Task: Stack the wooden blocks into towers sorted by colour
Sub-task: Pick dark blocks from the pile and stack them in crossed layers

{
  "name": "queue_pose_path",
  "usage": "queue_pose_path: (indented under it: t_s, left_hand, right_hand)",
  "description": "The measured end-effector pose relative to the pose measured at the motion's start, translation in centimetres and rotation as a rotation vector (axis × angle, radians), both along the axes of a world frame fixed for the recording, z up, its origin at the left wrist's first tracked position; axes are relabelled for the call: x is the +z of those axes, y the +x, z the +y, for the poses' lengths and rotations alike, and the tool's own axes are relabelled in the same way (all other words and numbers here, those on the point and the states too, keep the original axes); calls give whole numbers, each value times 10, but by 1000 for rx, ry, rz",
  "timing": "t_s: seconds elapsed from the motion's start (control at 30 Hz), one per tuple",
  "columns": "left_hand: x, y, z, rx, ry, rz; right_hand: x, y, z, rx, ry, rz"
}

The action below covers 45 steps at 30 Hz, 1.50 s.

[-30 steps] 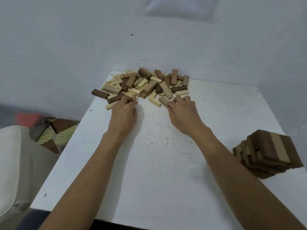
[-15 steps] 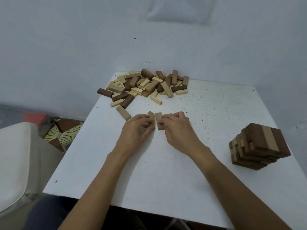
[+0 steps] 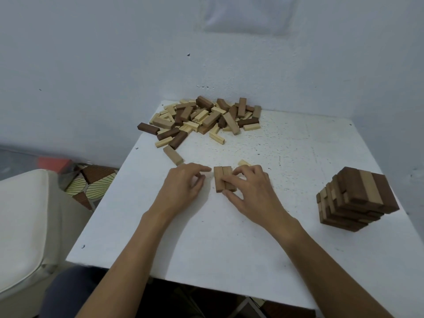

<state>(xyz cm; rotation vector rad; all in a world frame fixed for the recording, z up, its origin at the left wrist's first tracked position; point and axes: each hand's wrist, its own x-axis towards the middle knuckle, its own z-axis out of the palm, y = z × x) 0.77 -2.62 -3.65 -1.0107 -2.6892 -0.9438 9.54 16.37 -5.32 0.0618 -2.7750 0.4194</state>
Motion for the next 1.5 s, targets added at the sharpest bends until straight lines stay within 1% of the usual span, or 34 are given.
queue_pose_path:
  t_s: [0.07, 0.13, 0.23, 0.3, 0.43, 0.63, 0.7, 0.87, 0.97, 1.03, 1.17, 1.27, 1.37, 1.5]
  left_hand:
    - [2, -17, -3, 95, -24, 103]
    - [3, -34, -4, 239, -97, 157]
    - [3, -52, -5, 427, -237, 117]
    - [1, -56, -6, 442, -208, 61]
    - [-4, -41, -7, 303, -85, 61]
    - [-7, -13, 1, -41, -6, -35]
    - [-3, -9, 2, -66, 16, -97]
    - [1, -5, 2, -33, 66, -287]
    - [1, -1, 3, -41, 101, -336]
    - [1, -2, 5, -52, 83, -350]
    - [6, -4, 7, -97, -56, -356]
    - [6, -2, 6, -135, -106, -342]
    - [7, 1, 4, -217, -121, -382]
    - [9, 8, 9, -301, -180, -340]
  right_hand:
    - [-1, -6, 1, -1, 3, 10]
    - [-2, -12, 2, -9, 8, 8]
    - [-3, -19, 3, -16, 3, 11]
    - [-4, -21, 3, -12, 1, 14]
    - [-5, -21, 4, -8, 15, 27]
    - [-5, -14, 3, 29, 1, 14]
    - [-5, -11, 3, 35, -30, -1]
    - [-4, -2, 3, 55, -120, -59]
    - [0, 6, 0, 53, -194, -103]
    - [2, 9, -3, 42, -224, -130]
    - [3, 13, -2, 22, -242, -105]
    - [6, 16, 4, 83, -260, -156]
    - [10, 20, 14, 177, -253, -231]
    - [12, 27, 26, 224, -220, -246]
